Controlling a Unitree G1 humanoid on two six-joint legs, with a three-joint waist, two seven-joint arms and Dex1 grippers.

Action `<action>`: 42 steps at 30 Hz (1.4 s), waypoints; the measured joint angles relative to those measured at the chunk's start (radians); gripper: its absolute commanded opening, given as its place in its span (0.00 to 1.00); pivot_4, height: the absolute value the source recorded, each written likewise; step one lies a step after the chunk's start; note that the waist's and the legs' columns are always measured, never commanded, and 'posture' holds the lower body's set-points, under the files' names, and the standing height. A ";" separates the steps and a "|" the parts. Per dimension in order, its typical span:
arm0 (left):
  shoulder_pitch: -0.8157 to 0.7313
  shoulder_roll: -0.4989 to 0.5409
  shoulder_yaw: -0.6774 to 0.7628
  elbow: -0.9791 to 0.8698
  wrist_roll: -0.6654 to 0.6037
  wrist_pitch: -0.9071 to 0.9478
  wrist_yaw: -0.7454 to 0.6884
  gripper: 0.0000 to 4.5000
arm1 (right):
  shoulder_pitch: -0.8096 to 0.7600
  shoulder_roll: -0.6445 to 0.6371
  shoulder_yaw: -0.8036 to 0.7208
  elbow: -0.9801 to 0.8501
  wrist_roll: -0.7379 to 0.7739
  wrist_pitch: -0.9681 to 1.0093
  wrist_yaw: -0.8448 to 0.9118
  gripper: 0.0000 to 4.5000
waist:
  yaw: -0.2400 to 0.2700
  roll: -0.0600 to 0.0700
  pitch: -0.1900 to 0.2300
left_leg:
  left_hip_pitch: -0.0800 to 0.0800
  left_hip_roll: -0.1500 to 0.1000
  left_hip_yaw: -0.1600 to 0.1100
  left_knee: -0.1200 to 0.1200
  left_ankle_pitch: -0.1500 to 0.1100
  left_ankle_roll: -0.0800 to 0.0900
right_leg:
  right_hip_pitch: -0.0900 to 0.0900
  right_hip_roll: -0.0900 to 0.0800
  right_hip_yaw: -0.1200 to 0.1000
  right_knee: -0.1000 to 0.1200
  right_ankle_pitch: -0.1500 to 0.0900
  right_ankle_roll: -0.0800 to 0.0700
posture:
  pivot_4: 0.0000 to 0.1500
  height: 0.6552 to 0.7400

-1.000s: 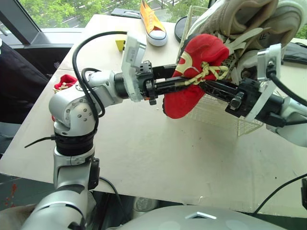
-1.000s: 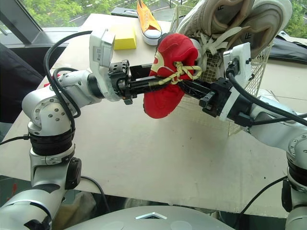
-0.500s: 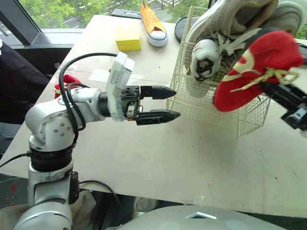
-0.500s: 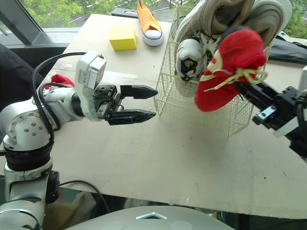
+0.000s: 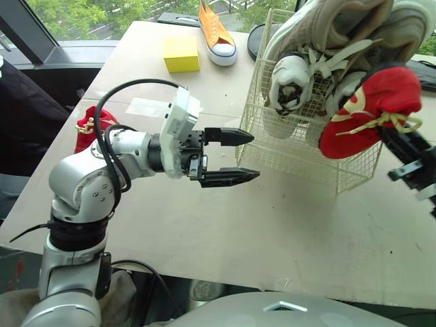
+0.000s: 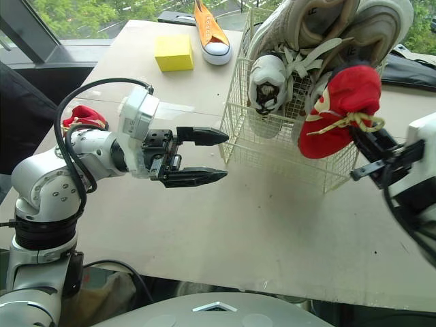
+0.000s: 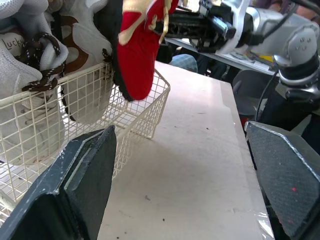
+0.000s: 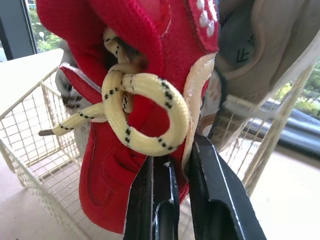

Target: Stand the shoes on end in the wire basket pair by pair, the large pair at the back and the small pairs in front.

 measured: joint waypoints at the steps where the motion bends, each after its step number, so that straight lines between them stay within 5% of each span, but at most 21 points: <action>1: 0.000 -0.002 0.000 0.000 0.000 -0.002 0.002 0.99 | 0.024 0.007 0.044 0.001 -0.063 -0.020 0.008 0.00 | 0.000 0.000 0.000 | 0.000 0.000 0.000 0.000 0.000 0.000 | 0.000 0.000 0.000 0.000 0.000 0.000 | 1.00 1.00; 7: 0.020 -0.008 -0.001 0.000 0.002 -0.018 0.023 0.99 | 0.140 0.115 0.207 0.086 -0.348 -0.184 0.073 0.00 | 0.000 0.000 0.000 | 0.000 0.000 0.000 0.000 0.000 0.000 | 0.000 0.000 0.000 0.000 0.000 0.001 | 1.00 1.00; 13: 0.033 -0.009 -0.002 -0.010 0.003 -0.023 0.032 0.99 | 0.157 0.157 0.235 0.141 -0.426 -0.288 0.160 0.00 | -0.002 0.000 -0.001 | 0.001 0.001 0.000 0.000 0.000 -0.001 | 0.000 0.001 0.000 0.000 0.000 0.001 | 1.00 1.00; 14: 0.035 -0.008 -0.002 -0.014 0.003 -0.023 0.034 1.00 | 0.159 0.156 0.232 0.150 -0.429 -0.300 0.182 0.14 | -0.002 0.000 -0.002 | 0.001 0.001 0.000 0.000 0.000 -0.001 | 0.000 0.001 0.000 0.000 0.000 0.001 | 1.00 1.00; 18: 0.040 -0.008 -0.002 -0.018 0.003 -0.023 0.036 1.00 | 0.183 0.149 0.203 0.170 -0.432 -0.333 0.260 0.42 | -0.001 -0.001 -0.002 | 0.001 0.001 0.000 0.000 0.000 -0.001 | 0.000 0.001 0.000 0.000 0.000 0.000 | 1.00 1.00; 27: 0.050 -0.003 -0.003 -0.018 0.003 -0.023 0.036 1.00 | 0.365 0.152 0.040 0.136 -0.363 -0.348 0.414 0.42 | 0.006 -0.001 -0.003 | 0.001 0.001 0.000 0.000 -0.001 -0.003 | 0.000 -0.001 0.000 0.000 0.000 0.000 | 1.00 1.00; 34: 0.050 -0.006 -0.010 -0.016 0.019 -0.024 0.032 1.00 | 0.364 0.155 0.002 0.106 -0.330 -0.316 0.432 0.42 | 0.003 0.002 -0.001 | 0.000 0.000 -0.002 0.000 -0.001 -0.002 | 0.001 -0.001 -0.002 0.000 0.000 0.000 | 1.00 1.00; 36: 0.049 -0.009 -0.015 -0.015 0.020 -0.024 0.027 1.00 | 0.362 0.158 0.000 0.096 -0.321 -0.297 0.429 0.42 | -0.002 0.004 0.000 | -0.002 -0.007 -0.022 -0.001 -0.002 0.003 | 0.010 -0.007 -0.021 -0.002 -0.001 0.002 | 1.00 1.00; 39: 0.047 -0.009 -0.024 -0.006 0.023 -0.031 0.021 1.00 | 0.361 0.160 -0.003 0.083 -0.322 -0.278 0.420 0.42 | -0.003 0.014 0.006 | 0.001 -0.056 -0.099 -0.001 0.003 0.007 | 0.025 -0.015 -0.051 0.003 -0.015 0.022 | 1.00 1.00; 42: 0.048 -0.009 -0.024 0.008 0.034 -0.036 0.019 1.00 | 0.355 0.168 -0.014 0.060 -0.319 -0.258 0.407 0.42 | -0.002 0.019 0.009 | 0.012 -0.122 -0.192 -0.023 0.023 0.008 | 0.032 -0.011 -0.033 0.005 -0.031 0.047 | 1.00 1.00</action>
